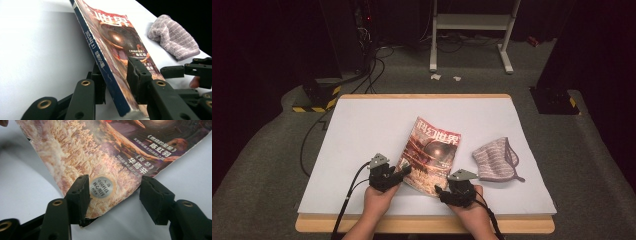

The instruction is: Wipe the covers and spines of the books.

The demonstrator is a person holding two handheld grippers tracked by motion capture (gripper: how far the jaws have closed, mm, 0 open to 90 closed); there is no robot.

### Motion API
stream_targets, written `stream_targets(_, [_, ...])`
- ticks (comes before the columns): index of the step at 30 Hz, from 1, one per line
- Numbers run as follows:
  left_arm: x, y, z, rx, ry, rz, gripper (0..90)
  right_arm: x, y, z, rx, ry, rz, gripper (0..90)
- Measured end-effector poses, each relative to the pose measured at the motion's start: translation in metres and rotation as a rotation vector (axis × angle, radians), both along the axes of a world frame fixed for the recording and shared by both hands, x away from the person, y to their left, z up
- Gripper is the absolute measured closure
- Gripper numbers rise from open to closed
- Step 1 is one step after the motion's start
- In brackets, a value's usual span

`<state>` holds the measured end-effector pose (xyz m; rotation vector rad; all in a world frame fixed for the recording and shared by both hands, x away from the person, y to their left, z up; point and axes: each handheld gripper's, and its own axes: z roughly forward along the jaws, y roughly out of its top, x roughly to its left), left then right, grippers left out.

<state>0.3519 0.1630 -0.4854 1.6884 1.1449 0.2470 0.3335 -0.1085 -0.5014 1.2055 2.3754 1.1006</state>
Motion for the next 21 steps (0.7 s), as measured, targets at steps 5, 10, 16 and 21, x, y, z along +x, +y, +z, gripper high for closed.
stream_targets(5, [-0.002,-0.002,-0.001,-0.001,-0.017,0.013,65.4,-0.002,0.009,0.000,-0.007,-0.010,-0.001,40.7])
stream_targets(10, [-0.003,-0.004,-0.004,0.004,-0.028,0.026,64.5,-0.004,0.019,-0.001,-0.005,-0.020,0.022,40.7])
stream_targets(16, [-0.004,-0.003,-0.004,0.014,-0.049,0.044,65.3,-0.006,0.031,-0.002,0.008,-0.018,0.053,40.8])
stream_targets(21, [-0.004,0.001,-0.002,0.054,-0.088,0.066,72.0,-0.006,0.036,-0.003,0.011,-0.024,0.070,41.0])
